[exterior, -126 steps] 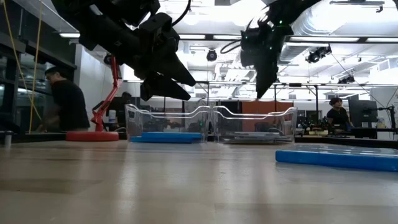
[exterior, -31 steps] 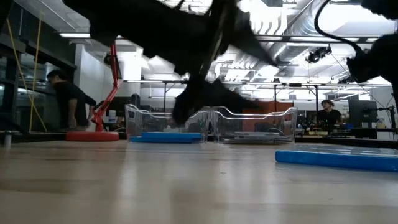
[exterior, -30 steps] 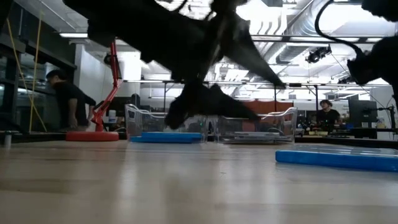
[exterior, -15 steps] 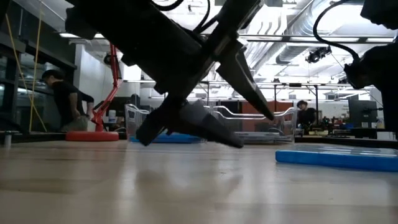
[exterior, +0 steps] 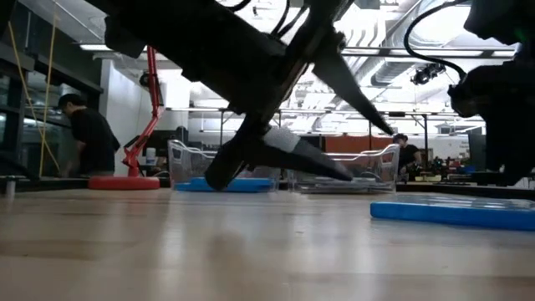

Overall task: Pick & place jewel cases by type
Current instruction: Put the blue cd case into the left transparent bin

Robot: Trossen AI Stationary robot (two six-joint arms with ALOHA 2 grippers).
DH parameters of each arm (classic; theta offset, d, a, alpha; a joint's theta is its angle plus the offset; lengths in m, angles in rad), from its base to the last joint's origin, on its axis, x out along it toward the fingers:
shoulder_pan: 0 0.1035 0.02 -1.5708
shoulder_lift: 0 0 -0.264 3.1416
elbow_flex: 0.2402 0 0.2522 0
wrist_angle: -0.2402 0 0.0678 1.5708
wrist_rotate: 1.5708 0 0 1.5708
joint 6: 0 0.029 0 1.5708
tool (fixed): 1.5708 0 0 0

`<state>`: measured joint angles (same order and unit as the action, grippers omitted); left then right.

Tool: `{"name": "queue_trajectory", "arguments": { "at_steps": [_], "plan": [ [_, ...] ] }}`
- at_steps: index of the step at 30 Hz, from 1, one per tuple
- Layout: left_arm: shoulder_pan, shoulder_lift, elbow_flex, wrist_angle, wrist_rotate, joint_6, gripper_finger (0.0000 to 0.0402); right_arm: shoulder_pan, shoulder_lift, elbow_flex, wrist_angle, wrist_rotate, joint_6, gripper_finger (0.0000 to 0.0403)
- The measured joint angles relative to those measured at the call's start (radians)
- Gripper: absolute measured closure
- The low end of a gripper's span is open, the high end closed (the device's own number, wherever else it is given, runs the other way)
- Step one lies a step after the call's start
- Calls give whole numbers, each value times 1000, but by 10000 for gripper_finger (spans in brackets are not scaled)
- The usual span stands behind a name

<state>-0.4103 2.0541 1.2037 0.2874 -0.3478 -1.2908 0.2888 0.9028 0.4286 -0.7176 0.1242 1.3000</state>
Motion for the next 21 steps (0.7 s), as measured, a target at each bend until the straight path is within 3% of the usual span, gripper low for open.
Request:
{"name": "queue_trajectory", "arguments": {
  "at_steps": [5, 14, 21],
  "plan": [
    [-3, 33, 20, 5, 9, -1, 188, -29, 0, 0, 44, 0, -24, 160],
    [-2, 165, 194, 28, 81, 8, 188, -42, 15, 0, 43, -6, -27, 160],
    [-2, 175, 201, -17, 68, 5, 188, -43, 27, 0, 44, -11, -21, 160]
  ]
}}
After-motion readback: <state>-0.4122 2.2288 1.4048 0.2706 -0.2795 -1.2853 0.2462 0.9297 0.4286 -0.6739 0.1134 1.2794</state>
